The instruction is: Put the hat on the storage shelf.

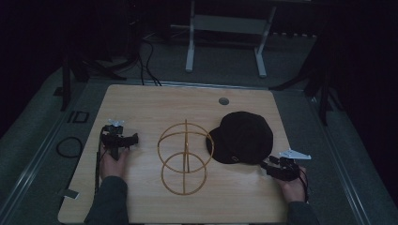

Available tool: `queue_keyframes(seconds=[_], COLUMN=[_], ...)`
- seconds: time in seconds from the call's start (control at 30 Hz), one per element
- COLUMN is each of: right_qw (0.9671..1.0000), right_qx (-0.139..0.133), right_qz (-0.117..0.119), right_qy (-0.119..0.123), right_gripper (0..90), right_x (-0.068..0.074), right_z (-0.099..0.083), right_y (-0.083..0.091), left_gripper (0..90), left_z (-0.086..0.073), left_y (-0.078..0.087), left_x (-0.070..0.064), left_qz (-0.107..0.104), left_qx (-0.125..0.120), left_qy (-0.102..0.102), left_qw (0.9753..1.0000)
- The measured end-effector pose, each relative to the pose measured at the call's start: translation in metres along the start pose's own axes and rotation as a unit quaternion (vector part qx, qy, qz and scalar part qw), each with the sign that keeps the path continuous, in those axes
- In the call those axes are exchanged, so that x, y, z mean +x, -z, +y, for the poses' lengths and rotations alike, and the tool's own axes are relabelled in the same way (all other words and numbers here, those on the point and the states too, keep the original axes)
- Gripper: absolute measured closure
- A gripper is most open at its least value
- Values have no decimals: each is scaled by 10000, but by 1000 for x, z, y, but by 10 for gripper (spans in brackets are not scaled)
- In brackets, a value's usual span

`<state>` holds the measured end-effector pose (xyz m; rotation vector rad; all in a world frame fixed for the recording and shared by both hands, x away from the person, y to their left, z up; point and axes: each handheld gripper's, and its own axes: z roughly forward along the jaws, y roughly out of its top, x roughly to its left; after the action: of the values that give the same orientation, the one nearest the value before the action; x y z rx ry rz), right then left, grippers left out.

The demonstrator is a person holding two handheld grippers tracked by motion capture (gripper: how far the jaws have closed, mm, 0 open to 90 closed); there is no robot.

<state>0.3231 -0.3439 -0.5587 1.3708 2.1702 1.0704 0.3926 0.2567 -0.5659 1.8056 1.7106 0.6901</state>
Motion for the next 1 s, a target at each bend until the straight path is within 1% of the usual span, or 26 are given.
queue_keyframes(seconds=[0.33,0.57,0.73,0.9,1.0], right_qw=[10000,9998,9985,9974,9969], right_qx=[27,164,426,470,438], right_qz=[-22,2,-55,-8,-96], right_qy=[36,105,342,552,647], right_gripper=[440,437,442,443,450], right_x=[1,1,4,9,13], right_z=[0,3,8,13,17], right_y=[0,0,1,4,7], left_gripper=[102,102,102,102,102], left_z=[0,0,0,0,0], left_y=[0,0,0,0,0], left_x=[0,0,0,0,0], left_qz=[0,0,0,0,1], left_qx=[0,1,0,0,0], left_qy=[1,-1,1,0,1], left_qw=[10000,10000,10000,10000,10000])
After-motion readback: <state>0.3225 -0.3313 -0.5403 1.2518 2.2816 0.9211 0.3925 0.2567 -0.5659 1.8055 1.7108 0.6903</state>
